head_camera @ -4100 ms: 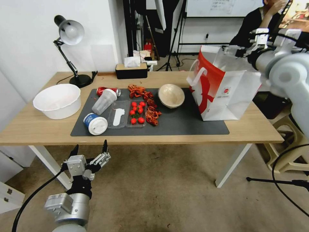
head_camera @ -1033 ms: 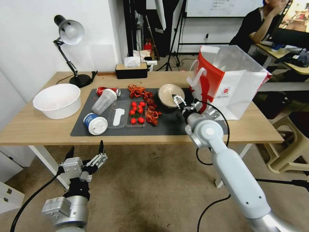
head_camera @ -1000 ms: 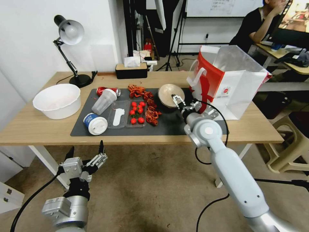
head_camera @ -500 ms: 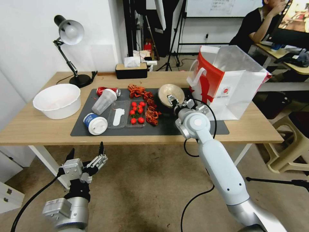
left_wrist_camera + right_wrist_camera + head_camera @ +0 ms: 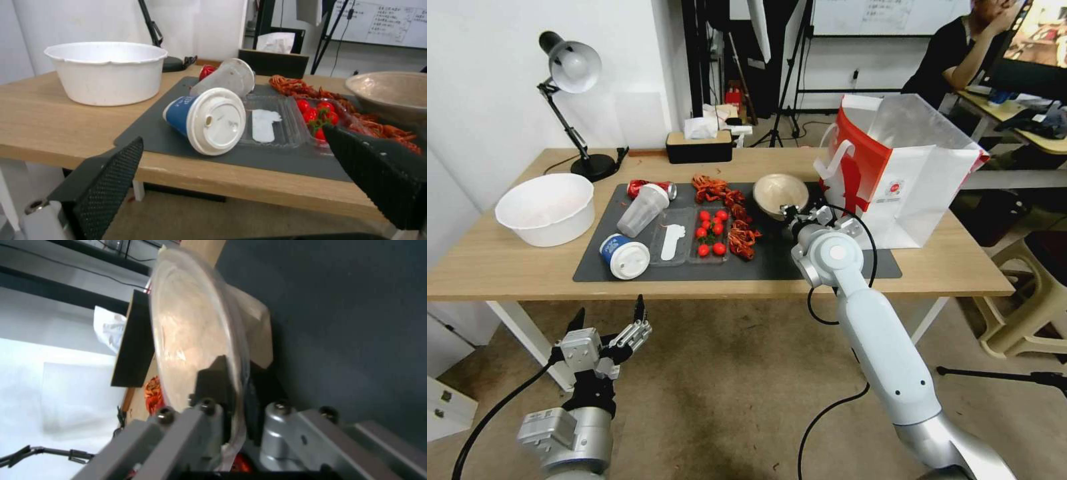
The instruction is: Pick up the trash from the table and place it into the takeout bag.
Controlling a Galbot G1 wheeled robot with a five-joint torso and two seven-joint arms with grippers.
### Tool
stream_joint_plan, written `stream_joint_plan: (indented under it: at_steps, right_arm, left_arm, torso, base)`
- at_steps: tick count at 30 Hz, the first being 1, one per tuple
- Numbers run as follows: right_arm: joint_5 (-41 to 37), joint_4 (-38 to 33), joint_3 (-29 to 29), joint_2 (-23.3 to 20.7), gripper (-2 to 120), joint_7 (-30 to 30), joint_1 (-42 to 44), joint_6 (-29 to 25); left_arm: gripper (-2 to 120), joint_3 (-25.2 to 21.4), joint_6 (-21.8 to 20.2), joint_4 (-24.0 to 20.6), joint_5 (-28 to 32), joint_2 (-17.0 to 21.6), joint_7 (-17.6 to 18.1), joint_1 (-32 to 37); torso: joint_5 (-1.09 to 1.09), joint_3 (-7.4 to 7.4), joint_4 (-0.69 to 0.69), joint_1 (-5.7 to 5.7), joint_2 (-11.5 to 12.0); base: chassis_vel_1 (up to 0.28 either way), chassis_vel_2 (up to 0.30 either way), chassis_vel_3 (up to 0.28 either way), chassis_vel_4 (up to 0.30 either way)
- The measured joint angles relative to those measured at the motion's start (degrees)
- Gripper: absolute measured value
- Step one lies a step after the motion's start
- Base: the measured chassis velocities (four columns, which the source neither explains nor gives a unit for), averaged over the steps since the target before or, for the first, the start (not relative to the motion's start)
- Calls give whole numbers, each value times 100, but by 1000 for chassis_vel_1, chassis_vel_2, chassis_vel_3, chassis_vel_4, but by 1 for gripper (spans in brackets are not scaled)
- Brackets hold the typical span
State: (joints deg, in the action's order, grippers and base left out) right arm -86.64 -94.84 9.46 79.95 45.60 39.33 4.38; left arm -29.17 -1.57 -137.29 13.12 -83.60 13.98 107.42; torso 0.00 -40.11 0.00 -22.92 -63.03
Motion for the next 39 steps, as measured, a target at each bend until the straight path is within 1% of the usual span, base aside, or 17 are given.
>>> stream_joint_plan:
  at_steps: [3,6,7,10,11,15,16,19,20,24,25,27,29,30,32,37,39]
  right_arm:
    - [18,1,1,-28,0,-11,13,-8]
    - [484,-192,-103,-208,0,-335,92,15]
    - [484,-192,-103,-208,0,-335,92,15]
    - [1639,-658,-365,-649,0,-890,154,113]
    - [1639,-658,-365,-649,0,-890,154,113]
    - [3032,-1212,-501,-1336,0,-1513,0,349]
    - [3032,-1212,-501,-1336,0,-1513,0,349]
    - [3888,-1444,-439,-1740,0,-1725,-207,403]
    - [3888,-1444,-439,-1740,0,-1725,-207,403]
    - [4758,-1571,-133,-2251,0,-1495,-463,705]
    - [4758,-1571,-133,-2251,0,-1495,-463,705]
    - [4925,-1624,-5,-2587,0,-1248,-575,972]
    - [4925,-1624,-5,-2587,0,-1248,-575,972]
    - [4883,-1634,84,-2858,0,-1051,-633,1208]
    - [4788,-1634,124,-3027,0,-903,-640,1328]
    - [4625,-1658,178,-3127,0,-807,-605,1539]
    - [4499,-1657,244,-3168,7,-954,-526,1637]
  left_arm:
    - [100,2,0,-2,-1,1,2,9]
    - [100,-3,1,-32,-1,14,9,22]
    - [100,-3,1,-32,-1,14,9,22]
    - [100,-15,5,-54,-3,23,14,29]
    - [100,-15,5,-54,-3,23,14,29]
    - [100,-7,22,-54,-20,9,18,29]
    - [100,-7,22,-54,-20,9,18,29]
    - [100,0,33,-54,-34,-16,22,27]
    - [100,0,33,-54,-34,-16,22,27]
    - [100,8,48,-54,-55,-36,24,29]
    - [100,8,48,-54,-55,-36,24,29]
    - [100,13,54,-54,-66,-35,25,30]
    - [100,13,54,-54,-66,-35,25,30]
    - [100,21,57,-50,-71,-35,28,22]
    - [100,29,62,-30,-80,-40,28,10]
    - [100,34,72,-4,-90,-42,28,9]
    - [100,34,87,-6,-91,-41,27,12]
  torso:
    - [0,0,1,0,0]
    - [1,0,1,0,0]
    - [1,0,1,0,0]
    - [1,0,1,0,0]
    - [1,0,1,0,0]
    - [0,1,0,0,0]
    - [0,1,0,0,0]
    - [1,1,1,0,0]
    - [1,1,1,0,0]
    - [2,0,-1,0,0]
    - [2,0,-1,0,0]
    - [1,0,-1,0,0]
    - [1,0,-1,0,0]
    - [1,1,-1,0,0]
    - [1,0,-1,0,0]
    - [0,0,1,0,0]
    - [0,0,1,0,0]
  base:
    - [0,0,0,0]
    - [0,0,0,0]
    - [0,0,0,0]
    - [0,0,0,0]
    - [0,0,0,0]
    - [0,0,0,0]
    - [0,0,0,0]
    - [0,0,0,0]
    - [0,0,0,0]
    - [0,0,0,0]
    - [0,0,0,0]
    - [0,0,0,0]
    - [0,0,0,0]
    - [0,0,0,0]
    - [0,0,0,0]
    - [0,0,0,0]
    - [0,0,0,0]
